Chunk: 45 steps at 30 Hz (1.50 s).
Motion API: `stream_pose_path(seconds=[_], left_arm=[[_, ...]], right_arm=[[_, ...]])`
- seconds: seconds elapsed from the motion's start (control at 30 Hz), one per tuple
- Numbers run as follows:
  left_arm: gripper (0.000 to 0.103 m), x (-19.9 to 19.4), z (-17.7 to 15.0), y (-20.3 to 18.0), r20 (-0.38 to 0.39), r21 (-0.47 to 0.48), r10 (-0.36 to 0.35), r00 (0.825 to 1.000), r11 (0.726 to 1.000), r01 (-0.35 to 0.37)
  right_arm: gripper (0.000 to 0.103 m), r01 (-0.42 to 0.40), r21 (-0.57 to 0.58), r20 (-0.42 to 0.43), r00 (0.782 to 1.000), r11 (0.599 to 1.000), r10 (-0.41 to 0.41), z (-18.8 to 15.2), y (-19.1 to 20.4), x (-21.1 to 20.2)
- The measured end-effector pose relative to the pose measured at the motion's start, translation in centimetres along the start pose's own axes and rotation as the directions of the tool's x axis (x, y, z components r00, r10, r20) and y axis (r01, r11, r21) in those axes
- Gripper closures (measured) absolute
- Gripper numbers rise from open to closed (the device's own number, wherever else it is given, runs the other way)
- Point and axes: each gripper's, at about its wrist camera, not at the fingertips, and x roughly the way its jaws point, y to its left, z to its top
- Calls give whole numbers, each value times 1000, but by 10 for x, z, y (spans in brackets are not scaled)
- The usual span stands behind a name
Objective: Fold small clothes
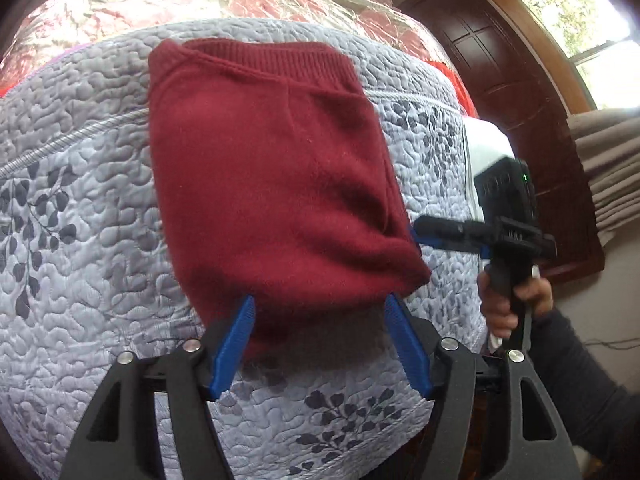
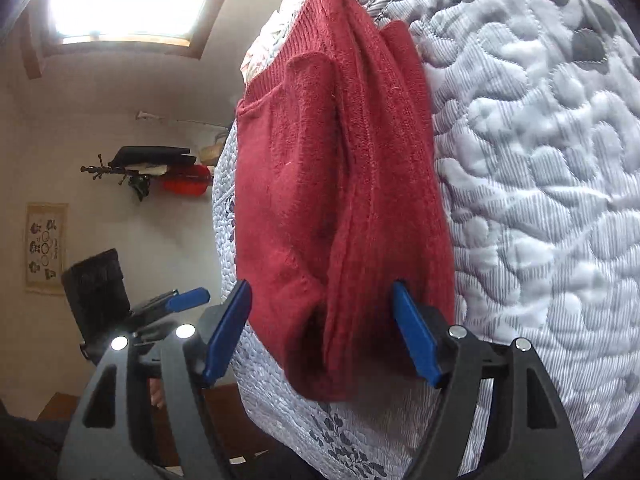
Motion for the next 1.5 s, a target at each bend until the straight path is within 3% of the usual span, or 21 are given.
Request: stream_pose_path(seconds=[0.07,0.17,0.33,0.4,0.43,0.47,0.57,0.67,0.83,1.0,1.1,1.13,1.23,1.33,1.37,1.43,1.5], left_arm=[[36,4,-7,-12,2,89,37,999,995,-37],[35,17,-11,-30,-16,179,30,999,983,-27],[35,35,-14,-43,-31,202,-9,999,979,15],[35,40,-15,-46,-36,203,-17,999,979,24],[35,40,-19,-44,-42,201,-22,999,979,31],[35,41,-22,-42,-49,200,-25,998,979,34],[36,46,-26,-43,-60,205,-23,998,978,34],[36,41,-27,-47,-57,220,-36,998,974,48],[35,40,-24,-45,-55,205,-60,997,976,70],[36,40,-23,-39,-52,177,-65,997,982,73],[36,35,-20,-41,-40,188,-72,997,979,78],[36,33,-19,-42,-40,195,-73,997,978,80],[36,32,-17,-45,-46,230,-45,998,972,54],[36,33,-22,-57,-29,338,47,998,941,-35],[35,35,-25,-62,-13,386,91,996,919,-79],[35,41,-31,-71,10,474,163,986,868,-149],[35,54,-38,-78,33,566,251,967,793,-225]], right_arm=[[31,9,-15,-7,1000,1000,-10,13,2,1],[31,9,-2,12,1000,1000,-9,39,1,0],[32,-9,-9,30,1000,1000,9,68,4,6],[40,-4,-27,34,999,1000,4,78,7,8],[59,-7,-35,29,1000,999,8,81,9,9],[91,18,-56,29,999,998,-17,82,12,11],[90,80,-137,59,996,987,-72,81,26,5],[91,98,-189,125,989,977,-75,81,42,-18],[91,130,-73,134,984,989,-119,91,-1,-28],[87,71,-41,105,992,997,-66,80,-10,-16],[71,100,-23,113,989,995,-97,78,-18,-28],[58,124,-23,128,984,992,-120,76,-21,-35],[56,143,-37,166,977,989,-135,43,-17,-59],[55,115,-92,99,989,989,-106,-9,-2,-63],[50,118,-114,62,992,986,-111,-22,1,-58],[42,156,-161,7,988,975,-156,-43,7,-43],[41,200,-180,-12,979,963,-206,-51,2,-30]])
